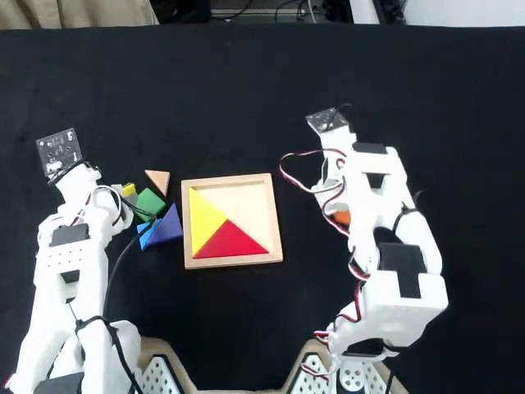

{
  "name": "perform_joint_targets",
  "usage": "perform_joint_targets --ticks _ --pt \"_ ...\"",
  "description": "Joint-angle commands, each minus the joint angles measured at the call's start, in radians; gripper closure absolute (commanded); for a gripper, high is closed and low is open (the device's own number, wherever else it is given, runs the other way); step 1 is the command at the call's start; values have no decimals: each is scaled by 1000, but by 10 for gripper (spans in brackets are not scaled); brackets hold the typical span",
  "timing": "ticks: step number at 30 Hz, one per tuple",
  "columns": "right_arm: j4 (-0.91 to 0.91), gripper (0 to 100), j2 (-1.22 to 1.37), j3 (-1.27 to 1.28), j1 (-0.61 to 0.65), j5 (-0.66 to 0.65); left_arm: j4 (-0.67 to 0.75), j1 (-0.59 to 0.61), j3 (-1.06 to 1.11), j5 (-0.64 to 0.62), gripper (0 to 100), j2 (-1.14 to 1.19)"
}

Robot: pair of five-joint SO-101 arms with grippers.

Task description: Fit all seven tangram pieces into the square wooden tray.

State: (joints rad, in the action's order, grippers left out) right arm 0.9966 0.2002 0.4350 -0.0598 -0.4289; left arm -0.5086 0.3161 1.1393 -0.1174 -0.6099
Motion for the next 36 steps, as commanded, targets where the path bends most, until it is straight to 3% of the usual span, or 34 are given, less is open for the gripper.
perform_joint_targets --ticks 1,3,8,14,17,24,30,36 --pt "-5 819 10 -64 9 -29 23 -18 12 -3 755 -8" --pt "-5 830 24 -70 14 -61 23 -27 13 -3 755 -6" --pt "6 992 64 -97 38 -107 23 -27 13 -3 755 -2" --pt "14 977 36 -127 61 -81 69 -19 38 -5 755 -5" --pt "81 984 -39 -137 58 49 133 -18 77 -5 755 -11" --pt "259 985 -239 -139 66 338 137 -18 76 -5 755 -11" --pt "296 984 -320 -105 233 667 138 -18 74 -5 755 -11" --pt "261 985 -323 -47 425 710 138 -18 76 -5 755 -11"
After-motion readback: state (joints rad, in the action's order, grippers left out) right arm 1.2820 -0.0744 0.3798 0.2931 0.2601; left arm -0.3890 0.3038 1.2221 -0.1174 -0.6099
